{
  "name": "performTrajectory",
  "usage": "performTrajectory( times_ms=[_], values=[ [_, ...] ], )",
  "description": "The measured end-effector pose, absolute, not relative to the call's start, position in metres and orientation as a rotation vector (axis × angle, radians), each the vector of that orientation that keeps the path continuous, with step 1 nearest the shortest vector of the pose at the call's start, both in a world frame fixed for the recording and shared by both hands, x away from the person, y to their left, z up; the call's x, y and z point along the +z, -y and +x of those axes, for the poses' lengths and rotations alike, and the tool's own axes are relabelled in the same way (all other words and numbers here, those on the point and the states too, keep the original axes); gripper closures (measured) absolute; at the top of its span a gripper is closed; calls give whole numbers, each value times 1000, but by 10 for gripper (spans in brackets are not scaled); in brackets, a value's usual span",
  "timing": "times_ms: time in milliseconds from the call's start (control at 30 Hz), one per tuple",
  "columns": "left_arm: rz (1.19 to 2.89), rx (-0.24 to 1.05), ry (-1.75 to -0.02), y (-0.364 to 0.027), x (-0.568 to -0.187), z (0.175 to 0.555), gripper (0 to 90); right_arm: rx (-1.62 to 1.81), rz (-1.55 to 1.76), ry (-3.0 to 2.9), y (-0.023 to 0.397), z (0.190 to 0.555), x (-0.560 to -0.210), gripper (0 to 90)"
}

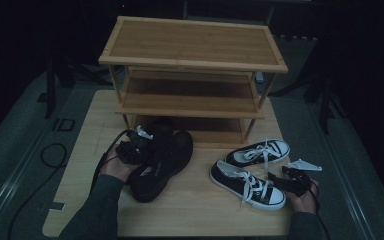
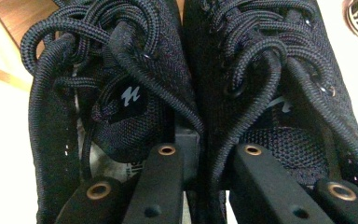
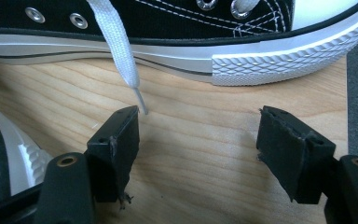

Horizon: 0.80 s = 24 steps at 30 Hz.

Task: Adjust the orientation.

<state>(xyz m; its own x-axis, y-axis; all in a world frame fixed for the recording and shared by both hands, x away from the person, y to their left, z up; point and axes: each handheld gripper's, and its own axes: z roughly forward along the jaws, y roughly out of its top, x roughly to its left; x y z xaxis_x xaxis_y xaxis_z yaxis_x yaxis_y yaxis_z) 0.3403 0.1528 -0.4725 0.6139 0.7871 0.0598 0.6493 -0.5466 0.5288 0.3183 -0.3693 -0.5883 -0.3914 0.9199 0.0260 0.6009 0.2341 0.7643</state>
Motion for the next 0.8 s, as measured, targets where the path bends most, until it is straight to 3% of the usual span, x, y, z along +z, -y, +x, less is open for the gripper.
performTrajectory(
  times_ms=[800],
  values=[
    [2361,487,-1205,-118,-483,382,858,990,1392,-2081,369,318,-588,295]
  ],
)
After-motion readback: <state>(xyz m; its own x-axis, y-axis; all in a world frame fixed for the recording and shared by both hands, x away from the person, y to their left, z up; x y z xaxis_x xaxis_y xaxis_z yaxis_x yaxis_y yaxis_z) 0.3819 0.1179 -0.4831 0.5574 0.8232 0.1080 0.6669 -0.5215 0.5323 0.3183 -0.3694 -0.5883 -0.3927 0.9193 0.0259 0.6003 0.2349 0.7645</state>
